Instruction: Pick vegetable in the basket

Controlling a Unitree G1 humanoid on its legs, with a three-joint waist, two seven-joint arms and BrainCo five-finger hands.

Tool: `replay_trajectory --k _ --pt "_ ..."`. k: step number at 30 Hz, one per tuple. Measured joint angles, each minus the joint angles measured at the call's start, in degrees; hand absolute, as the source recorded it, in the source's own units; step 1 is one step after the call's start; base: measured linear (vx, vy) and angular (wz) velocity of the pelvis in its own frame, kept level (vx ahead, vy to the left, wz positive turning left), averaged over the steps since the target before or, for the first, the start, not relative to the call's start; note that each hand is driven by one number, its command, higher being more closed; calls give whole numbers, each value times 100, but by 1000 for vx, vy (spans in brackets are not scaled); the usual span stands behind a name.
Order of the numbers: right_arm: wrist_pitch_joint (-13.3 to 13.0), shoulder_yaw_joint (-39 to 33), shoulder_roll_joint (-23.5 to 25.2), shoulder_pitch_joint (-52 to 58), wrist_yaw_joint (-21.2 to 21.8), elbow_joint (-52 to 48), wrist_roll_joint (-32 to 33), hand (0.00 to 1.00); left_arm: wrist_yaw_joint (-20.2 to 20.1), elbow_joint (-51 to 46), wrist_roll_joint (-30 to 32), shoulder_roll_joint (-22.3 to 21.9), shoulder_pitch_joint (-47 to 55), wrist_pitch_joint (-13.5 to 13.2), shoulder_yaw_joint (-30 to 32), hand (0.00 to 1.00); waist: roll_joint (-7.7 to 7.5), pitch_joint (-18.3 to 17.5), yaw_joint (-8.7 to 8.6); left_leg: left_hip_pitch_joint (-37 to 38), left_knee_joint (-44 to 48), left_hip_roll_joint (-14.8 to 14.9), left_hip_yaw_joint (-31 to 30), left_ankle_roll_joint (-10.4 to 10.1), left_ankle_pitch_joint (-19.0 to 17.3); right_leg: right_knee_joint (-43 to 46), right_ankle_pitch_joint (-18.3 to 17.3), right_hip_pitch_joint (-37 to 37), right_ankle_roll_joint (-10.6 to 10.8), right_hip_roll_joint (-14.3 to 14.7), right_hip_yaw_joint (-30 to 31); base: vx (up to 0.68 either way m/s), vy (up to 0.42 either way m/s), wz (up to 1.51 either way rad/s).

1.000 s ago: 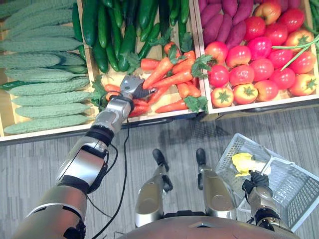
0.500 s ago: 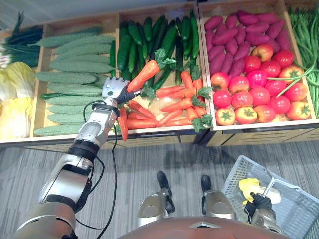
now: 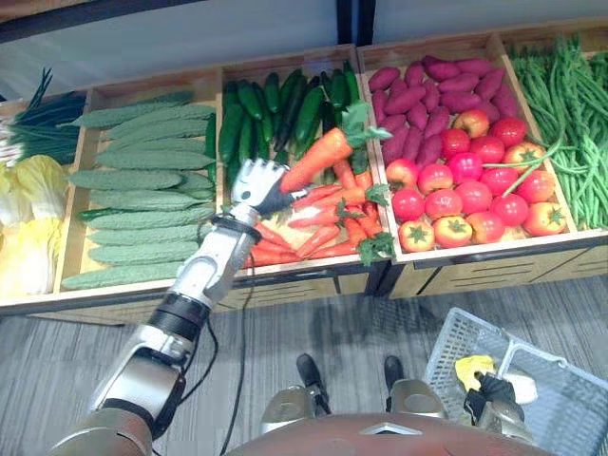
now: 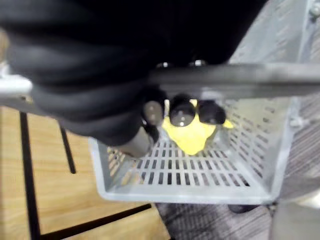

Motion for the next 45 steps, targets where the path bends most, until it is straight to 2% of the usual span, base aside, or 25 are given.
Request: replay_trajectory --k 1,3,5,6,10,12,13,14,15,16,17,20,22,24,26,28,29,30,31,32,33,34,37,40,45 --pt "1 46 0 -80 -15 -155 2 100 -15 -18 -3 -107 66 -34 -28 100 33 -9 -11 26 -1 24 146 64 -46 92 -177 -80 -169 -111 -368 -28 29 -133" --pt "0 215 44 -93 -134 -580 -9 100 -99 -295 -218 -399 483 -146 -72 100 68 -37 20 292 6 87 865 39 -199 575 -165 -198 -460 -836 -2539 18 54 -145" --pt "-4 410 -43 -43 -139 -986 -153 100 -201 -586 -469 -460 845 -276 -24 100 84 -51 32 504 8 161 1412 -78 -248 784 -33 -278 -355 -1045 -3196 85 -13 -153" --pt "-2 549 -22 21 -126 -1270 -250 100 -256 -662 -602 -556 1044 -354 38 100 114 -80 15 582 56 273 1704 -170 -274 767 76 -340 -186 -864 -2931 122 -95 -164" --pt "-4 832 98 258 1 -1968 -299 100 -455 -609 -907 -915 1488 -492 98 100 153 -104 -7 787 768 785 2429 -491 -579 776 30 -551 -272 -360 -2171 137 -156 -122" --pt "-4 902 75 344 23 -2192 -341 100 -522 -460 -1077 -1056 1461 -521 -3 100 113 -80 -76 703 1582 1125 2304 -350 -732 788 -13 -580 -339 -192 -1850 92 -144 -102" --pt "-9 1025 37 432 42 -2329 -350 100 -605 -202 -1186 -1186 1446 -576 -74 100 98 -74 -78 453 2494 1369 1440 49 -778 816 -79 -562 -442 -93 -1535 53 -101 -92" --pt "-11 1097 34 445 51 -2353 -350 100 -635 -94 -1261 -1232 1472 -588 -86 100 40 -55 -74 290 2831 1349 875 189 -997 822 -101 -556 -477 -77 -1357 63 -58 -121" --pt "-17 1242 -18 407 72 -2358 -350 100 -688 46 -1332 -1307 1517 -592 -112 100 1 -13 -23 48 3139 997 -203 84 -1515 827 -114 -581 -497 -57 -1021 57 28 -149" --pt "-16 1357 -44 279 97 -2258 -350 100 -707 209 -1346 -1337 1610 -598 -131 100 34 -8 30 -192 3247 372 -1421 46 -2002 806 -158 -593 -585 32 -569 63 112 -213" --pt "-13 1532 -40 182 132 -2163 -349 100 -707 330 -1352 -1329 1750 -585 -126 100 59 -11 147 -364 3259 -139 -2445 137 -2290 771 -139 -587 -630 275 -85 50 120 -217" --pt "-16 1927 -22 56 237 -2077 -336 100 -700 420 -1354 -1305 2103 -573 -137 100 59 1 422 -793 3159 -671 -3777 135 -2448 747 -44 -551 -662 814 792 21 97 -222" --pt "-17 2034 -11 62 301 -2097 -333 100 -705 554 -1357 -1334 2246 -575 -233 100 32 -25 462 -728 2800 -572 -3541 355 -2277 707 37 -549 -532 1029 1242 5 120 -161" --pt "-18 2199 90 83 376 -2474 -332 100 -737 751 -1357 -1303 2152 -571 -369 100 -283 59 457 -516 2250 -617 -2804 517 -2092 688 104 -783 -344 890 1491 75 143 -136" --pt "-18 2315 107 96 430 -2808 -303 100 -806 1012 -1356 -1290 1926 -559 -652 100 -374 87 431 -462 2081 -685 -2397 569 -2001 699 281 -977 -142 495 756 54 178 -110" --pt "-17 2429 121 108 485 -2877 -222 100 -903 1192 -1355 -1306 1719 -499 -944 100 -377 99 286 -291 2095 -692 -2161 559 -1995 706 370 -902 -263 318 103 63 131 -70" --pt "-17 2526 160 118 511 -2891 -177 100 -943 1197 -1356 -1379 1640 -461 -1029 100 -367 101 227 -176 2123 -683 -2031 531 -1963 740 527 -872 -463 358 -50 47 63 -78" --pt "-18 2586 211 155 518 -2935 -115 100 -944 1266 -1404 -1488 1529 -457 -1012 100 -379 106 256 -148 2170 -682 -1908 518 -1816 657 774 -843 -683 388 -12 8 53 -85" --pt "-20 2618 222 191 526 -2983 -113 100 -943 1372 -1511 -1506 1401 -455 -1019 100 -372 99 246 -191 2094 -661 -1863 582 -1676 338 998 -724 -697 392 95 -33 26 -70" --pt "-21 2659 183 201 532 -3025 -112 100 -942 1432 -1536 -1583 1348 -458 -1030 100 -342 80 260 -90 1889 -634 -1798 651 -1582 233 981 -695 -740 400 84 2 40 -40" --pt "-21 2679 192 202 554 -3119 -98 100 -942 1537 -1564 -1631 1228 -455 -1067 100 -343 84 233 62 1615 -661 -1761 666 -1575 660 563 -800 -702 298 -158 52 66 -23" --pt "-22 2695 261 221 606 -3181 -7 100 -944 1714 -1580 -1637 1010 -438 -1139 100 -433 89 227 81 1428 -697 -1759 673 -1580 1003 197 -857 -492 60 -368 62 59 -10" --pt "-20 2885 278 302 713 -3192 184 100 -940 2132 -1705 -1659 878 -324 -1256 100 -610 64 291 47 1383 -681 -1616 602 -1621 836 15 -779 -141 -223 -477 -21 -46 -17" --pt "-19 3099 193 315 770 -3209 369 100 -936 2442 -1741 -1733 844 -186 -1287 100 -483 2 294 -125 1401 -471 -1484 447 -1702 104 384 -665 -158 37 -419 -20 -129 -35" --pt "-10 3347 43 550 874 -3653 734 100 -934 2792 -1742 -1764 534 -88 -1507 100 -511 1 272 -123 1330 -374 -1251 364 -1664 -532 882 -541 -235 234 -148 -5 -83 -41"
